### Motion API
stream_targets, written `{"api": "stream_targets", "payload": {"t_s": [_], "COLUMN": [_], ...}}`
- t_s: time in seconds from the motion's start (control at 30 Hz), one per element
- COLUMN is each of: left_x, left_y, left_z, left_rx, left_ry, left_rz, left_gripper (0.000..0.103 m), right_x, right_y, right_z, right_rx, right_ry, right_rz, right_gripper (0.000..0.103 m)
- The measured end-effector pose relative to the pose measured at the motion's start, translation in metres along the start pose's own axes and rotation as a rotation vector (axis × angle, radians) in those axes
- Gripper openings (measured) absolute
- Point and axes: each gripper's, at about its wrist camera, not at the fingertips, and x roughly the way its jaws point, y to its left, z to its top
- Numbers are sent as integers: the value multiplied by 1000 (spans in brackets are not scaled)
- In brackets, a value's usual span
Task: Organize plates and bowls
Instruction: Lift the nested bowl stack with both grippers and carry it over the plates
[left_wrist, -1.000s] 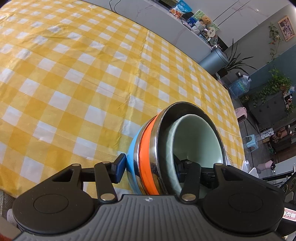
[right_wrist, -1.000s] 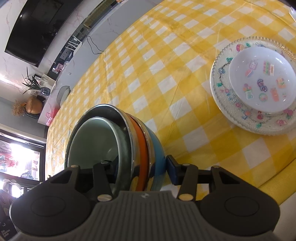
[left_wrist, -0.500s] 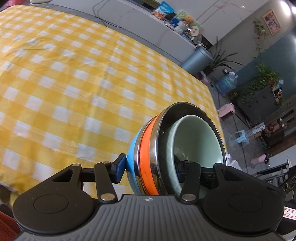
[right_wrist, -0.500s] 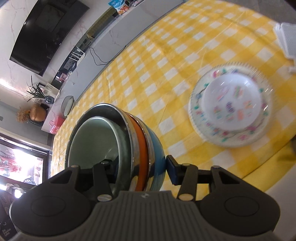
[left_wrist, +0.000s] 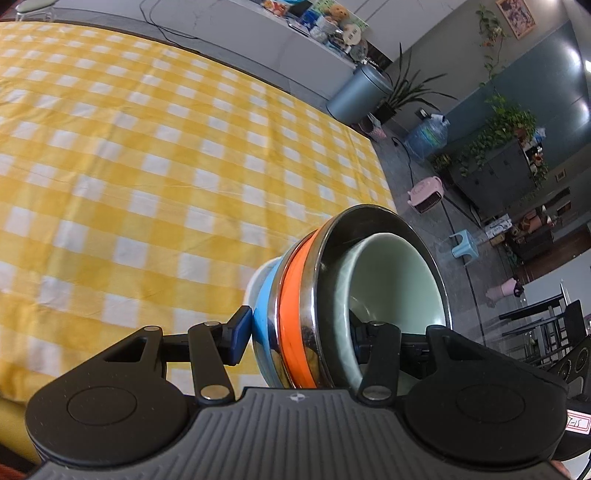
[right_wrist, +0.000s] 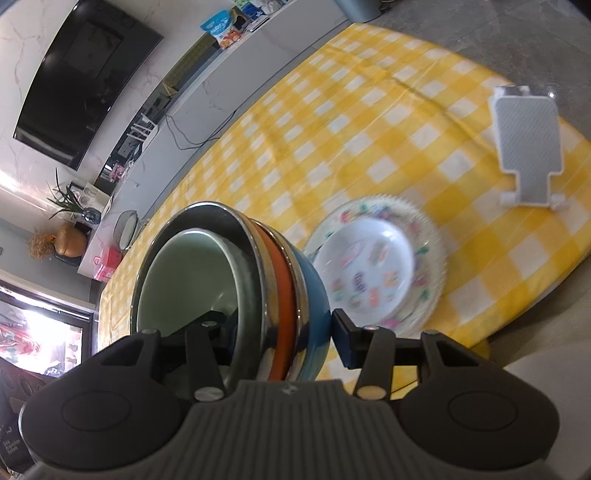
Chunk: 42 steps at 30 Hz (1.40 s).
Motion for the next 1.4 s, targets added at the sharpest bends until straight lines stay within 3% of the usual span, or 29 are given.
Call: {"api": "stream_targets", "payload": {"t_s": [0.4,0.67,1.07,1.4], "left_x": [48,72,70,70], "left_y": [-26,-17,-17,-16], "left_z": [13,11,9,9], "left_rx": [6,-10,1,4], "left_ry": [47,98,89,94], "left_rz": [18,45,39,40], "left_gripper": [56,56,54,54], "right_x": [6,28,34,34], "right_y": [-36,-58,-62,-61], "right_z": [39,44,44,41], "right_rx": [45,98,106,92], "right_ry": [1,40,32,25], "right_rz": [-7,-28,-22,-10], "right_gripper": [48,48,48,55]}}
